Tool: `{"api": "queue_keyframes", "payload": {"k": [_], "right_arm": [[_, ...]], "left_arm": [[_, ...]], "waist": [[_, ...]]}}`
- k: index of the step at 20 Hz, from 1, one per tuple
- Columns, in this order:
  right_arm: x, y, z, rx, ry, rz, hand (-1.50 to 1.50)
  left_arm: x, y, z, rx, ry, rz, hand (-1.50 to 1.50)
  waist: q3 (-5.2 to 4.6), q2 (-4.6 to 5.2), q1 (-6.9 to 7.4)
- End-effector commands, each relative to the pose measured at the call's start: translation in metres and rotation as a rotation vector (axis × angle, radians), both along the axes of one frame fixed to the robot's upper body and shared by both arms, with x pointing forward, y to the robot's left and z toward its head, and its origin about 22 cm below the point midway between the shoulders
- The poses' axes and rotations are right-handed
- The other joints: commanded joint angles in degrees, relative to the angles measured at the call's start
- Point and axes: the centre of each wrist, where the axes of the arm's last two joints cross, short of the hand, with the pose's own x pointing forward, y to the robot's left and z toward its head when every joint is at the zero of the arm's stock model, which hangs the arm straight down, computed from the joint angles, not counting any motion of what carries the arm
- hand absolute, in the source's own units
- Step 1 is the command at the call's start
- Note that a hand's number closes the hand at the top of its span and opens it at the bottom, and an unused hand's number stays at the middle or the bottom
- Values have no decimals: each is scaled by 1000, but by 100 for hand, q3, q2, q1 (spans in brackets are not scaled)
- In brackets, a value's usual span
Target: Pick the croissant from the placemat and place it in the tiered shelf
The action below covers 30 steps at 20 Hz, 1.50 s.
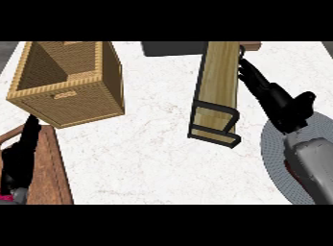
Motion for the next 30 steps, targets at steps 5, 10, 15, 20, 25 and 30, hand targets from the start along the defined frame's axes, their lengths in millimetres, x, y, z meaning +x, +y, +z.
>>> {"api": "queue_keyframes", "payload": {"k": [5, 10, 15, 20, 25, 30], "right_arm": [[-23, -50, 5, 100, -1, 517, 150], [-47, -162, -14, 263, 71, 380, -150], [-49, -224, 42, 270, 2, 617, -150], [-42, -211, 126, -93, 16, 772, -150], [-52, -165, 188, -434, -76, 853, -150], [-72, -128, 214, -743, -232, 807, -150]], "left_arm": [[30, -31, 45, -104, -189, -87, 0], [35, -48, 68, -203, -190, -137, 0], [33, -53, 77, -214, -193, -136, 0], [26, -52, 66, -205, -179, -125, 0], [26, -57, 68, -213, -162, -134, 0], [24, -54, 68, -211, -163, -120, 0]], "waist": [[-135, -104, 109], [-132, -51, 143], [-137, -59, 231], [-132, -103, 230], [-136, -144, 88], [-110, -121, 62]]}}
